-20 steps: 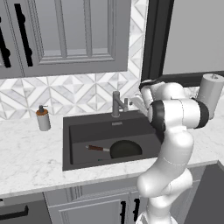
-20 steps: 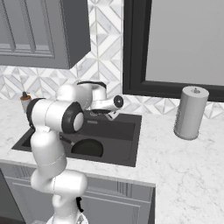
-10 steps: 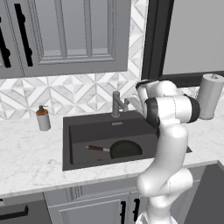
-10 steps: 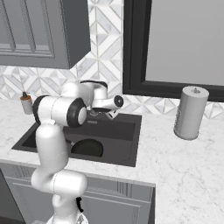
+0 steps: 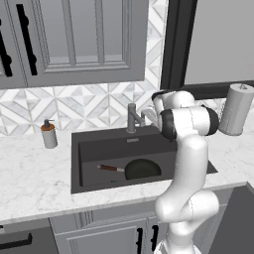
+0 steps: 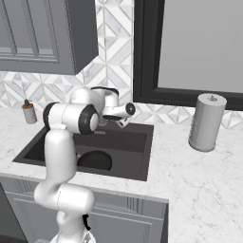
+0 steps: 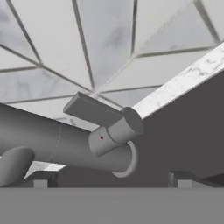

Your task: Pick the pan and sponge and place them into the sink. Then turn on the water.

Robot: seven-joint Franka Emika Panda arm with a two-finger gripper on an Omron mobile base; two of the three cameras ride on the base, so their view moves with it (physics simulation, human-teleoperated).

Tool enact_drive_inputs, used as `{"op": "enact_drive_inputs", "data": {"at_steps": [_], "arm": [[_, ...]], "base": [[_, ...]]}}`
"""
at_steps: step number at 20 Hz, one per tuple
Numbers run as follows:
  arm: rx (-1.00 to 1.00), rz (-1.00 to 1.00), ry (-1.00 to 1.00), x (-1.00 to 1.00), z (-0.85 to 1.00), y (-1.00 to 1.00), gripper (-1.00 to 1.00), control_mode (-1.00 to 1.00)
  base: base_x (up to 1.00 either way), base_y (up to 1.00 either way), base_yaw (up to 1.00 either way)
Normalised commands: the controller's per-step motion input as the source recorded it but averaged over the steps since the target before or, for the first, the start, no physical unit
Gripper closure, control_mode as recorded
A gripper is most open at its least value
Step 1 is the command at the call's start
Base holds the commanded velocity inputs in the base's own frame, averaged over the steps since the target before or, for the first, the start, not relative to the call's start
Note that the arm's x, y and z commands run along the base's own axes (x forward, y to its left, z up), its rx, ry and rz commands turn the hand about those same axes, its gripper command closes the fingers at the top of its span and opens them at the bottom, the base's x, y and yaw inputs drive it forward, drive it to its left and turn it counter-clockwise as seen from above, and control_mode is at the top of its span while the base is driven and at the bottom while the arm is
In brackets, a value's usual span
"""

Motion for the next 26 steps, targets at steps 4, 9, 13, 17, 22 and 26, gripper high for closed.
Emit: {"op": "enact_drive_inputs", "data": {"at_steps": [4, 9, 13, 17, 22, 26], "arm": [[0.01, 0.0, 0.0, 0.31, -0.11, 0.02, -1.0, -1.0], [0.02, 0.0, 0.0, 0.29, -0.11, 0.05, -1.0, -1.0], [0.01, 0.0, 0.0, 0.25, -0.12, 0.05, -1.0, -1.0], [0.02, 0.0, 0.0, 0.18, -0.12, 0.0, -1.0, -1.0], [0.02, 0.0, 0.0, 0.18, -0.1, 0.0, -1.0, -1.0], [0.02, 0.0, 0.0, 0.18, -0.09, 0.0, -1.0, -1.0]], "base": [[0.0, 0.0, 0.0], [0.0, 0.0, 0.0], [0.0, 0.0, 0.0], [0.0, 0.0, 0.0], [0.0, 0.0, 0.0], [0.0, 0.0, 0.0]]}}
